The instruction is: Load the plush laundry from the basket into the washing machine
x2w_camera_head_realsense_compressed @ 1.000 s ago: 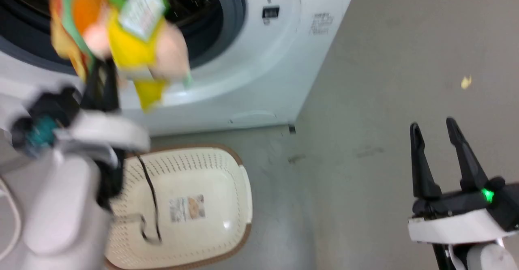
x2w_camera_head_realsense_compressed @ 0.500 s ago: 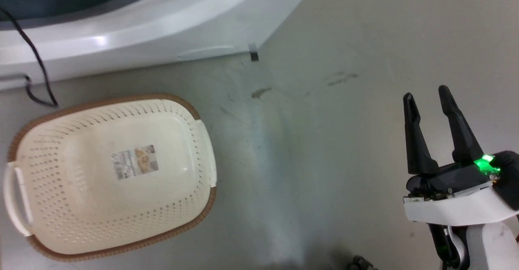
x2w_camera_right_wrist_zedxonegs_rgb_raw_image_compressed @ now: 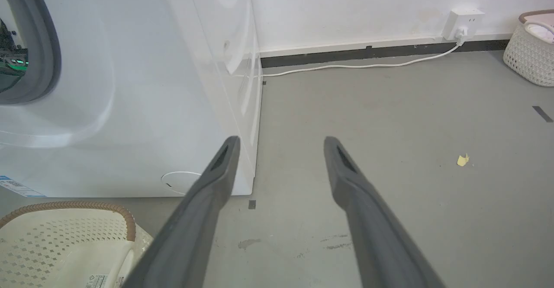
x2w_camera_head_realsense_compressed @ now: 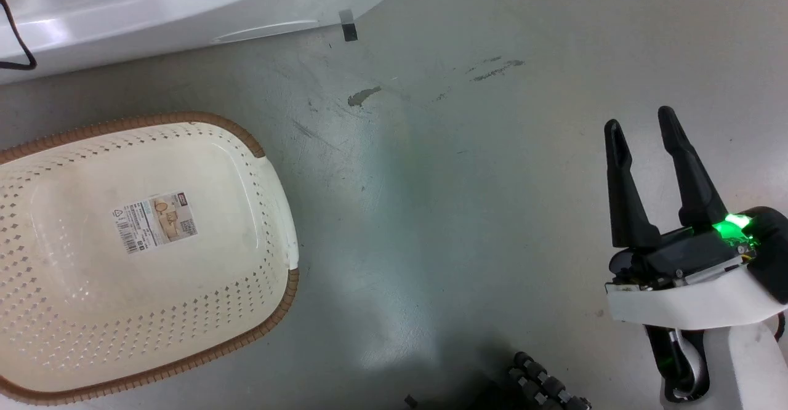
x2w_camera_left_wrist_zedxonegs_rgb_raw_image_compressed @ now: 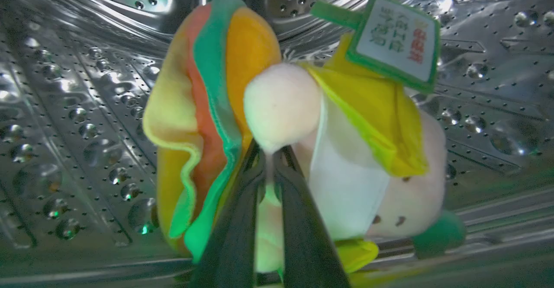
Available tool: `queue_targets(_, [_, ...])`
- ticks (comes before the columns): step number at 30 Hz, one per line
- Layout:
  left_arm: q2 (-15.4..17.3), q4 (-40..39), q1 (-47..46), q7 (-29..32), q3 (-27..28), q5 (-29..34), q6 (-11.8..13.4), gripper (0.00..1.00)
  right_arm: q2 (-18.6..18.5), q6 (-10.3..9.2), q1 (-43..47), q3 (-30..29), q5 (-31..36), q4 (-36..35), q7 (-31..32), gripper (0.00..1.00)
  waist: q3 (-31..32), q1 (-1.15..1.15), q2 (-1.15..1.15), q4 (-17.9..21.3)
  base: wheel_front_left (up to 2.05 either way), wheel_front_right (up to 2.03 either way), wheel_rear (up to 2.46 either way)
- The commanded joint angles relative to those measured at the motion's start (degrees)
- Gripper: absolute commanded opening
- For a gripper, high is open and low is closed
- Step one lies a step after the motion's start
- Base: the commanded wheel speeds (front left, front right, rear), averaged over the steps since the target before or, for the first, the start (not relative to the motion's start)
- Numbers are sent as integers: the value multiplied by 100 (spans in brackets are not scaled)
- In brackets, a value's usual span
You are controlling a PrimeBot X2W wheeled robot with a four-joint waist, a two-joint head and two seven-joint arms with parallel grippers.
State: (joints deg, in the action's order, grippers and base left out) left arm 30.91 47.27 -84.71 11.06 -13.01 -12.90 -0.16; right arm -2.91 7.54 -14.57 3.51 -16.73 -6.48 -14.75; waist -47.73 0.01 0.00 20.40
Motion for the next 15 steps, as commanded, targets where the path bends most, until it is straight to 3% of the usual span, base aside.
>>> queue_targets(1, [-15,125,-148,13,-46,27,-43,0,3,-5,-63,-6,-38,-24,-25,100,9,-1,0,-12,0,0,0])
queue_targets(3, [-39,282,-202,-46,-112,56,-86,0,3,-5,-62,-28,-17,-8,-25,100,42,-1,0,-39,0,0,0])
queue_targets(4, [-56,346,-220,-108,-128,55,-96,15,3,-5,-67,-39,-3,0,-25,100,68,-1,0,-53,0,0,0])
queue_targets(5, [-78,411,-229,-182,-130,43,-96,100,3,-5,-75,-49,9,3,-25,100,105,-1,0,-68,0,0,0])
queue_targets(15, [-334,952,519,-1378,-318,-30,-321,100,3,-5,-119,-370,321,-52,-25,100,1154,-1,0,-390,0,0,0])
